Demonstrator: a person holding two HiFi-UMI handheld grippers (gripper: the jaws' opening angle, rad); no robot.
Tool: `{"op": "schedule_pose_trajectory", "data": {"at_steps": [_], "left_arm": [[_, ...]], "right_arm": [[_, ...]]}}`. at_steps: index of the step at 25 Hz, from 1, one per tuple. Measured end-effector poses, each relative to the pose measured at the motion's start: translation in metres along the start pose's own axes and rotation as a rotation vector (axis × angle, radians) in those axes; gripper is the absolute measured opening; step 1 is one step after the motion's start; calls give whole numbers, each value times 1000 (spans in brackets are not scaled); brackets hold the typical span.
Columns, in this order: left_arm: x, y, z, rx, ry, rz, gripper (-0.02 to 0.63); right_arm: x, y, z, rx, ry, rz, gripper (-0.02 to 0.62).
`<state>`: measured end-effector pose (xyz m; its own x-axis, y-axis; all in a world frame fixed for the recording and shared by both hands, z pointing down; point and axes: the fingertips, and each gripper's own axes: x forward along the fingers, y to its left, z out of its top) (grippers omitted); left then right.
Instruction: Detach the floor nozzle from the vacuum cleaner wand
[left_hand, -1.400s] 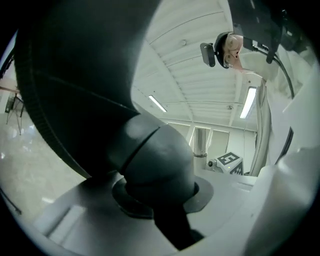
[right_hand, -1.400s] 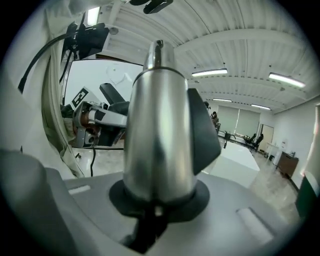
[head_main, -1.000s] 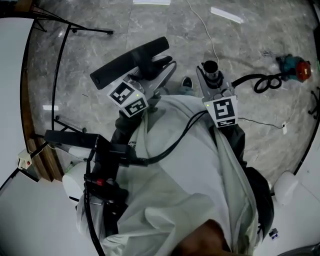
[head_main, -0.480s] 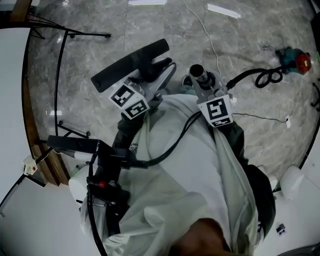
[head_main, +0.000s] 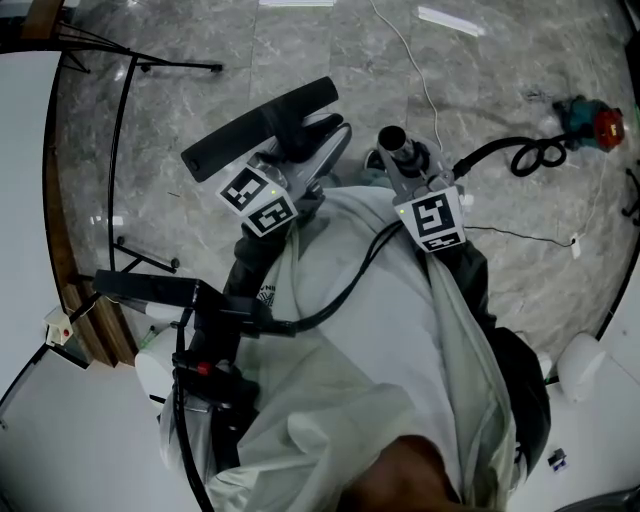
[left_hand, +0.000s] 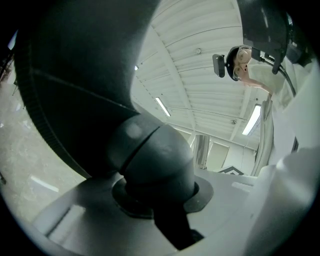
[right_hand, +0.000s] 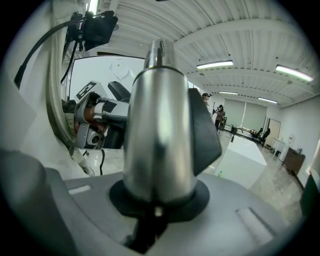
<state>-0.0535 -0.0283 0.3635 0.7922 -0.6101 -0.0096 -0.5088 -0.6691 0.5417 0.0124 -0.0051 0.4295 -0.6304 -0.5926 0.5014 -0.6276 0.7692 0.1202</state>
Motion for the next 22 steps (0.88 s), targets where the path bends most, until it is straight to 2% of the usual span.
{"op": "schedule_pose_trajectory", "data": {"at_steps": [10, 22], "left_arm": [[3, 0, 1, -17, -3, -8, 78], [6, 4, -3, -46, -1, -9, 78]], "right_arm": [[0, -4, 1, 4, 11, -12, 44], [5, -2, -3, 1, 24, 13, 44]]}}
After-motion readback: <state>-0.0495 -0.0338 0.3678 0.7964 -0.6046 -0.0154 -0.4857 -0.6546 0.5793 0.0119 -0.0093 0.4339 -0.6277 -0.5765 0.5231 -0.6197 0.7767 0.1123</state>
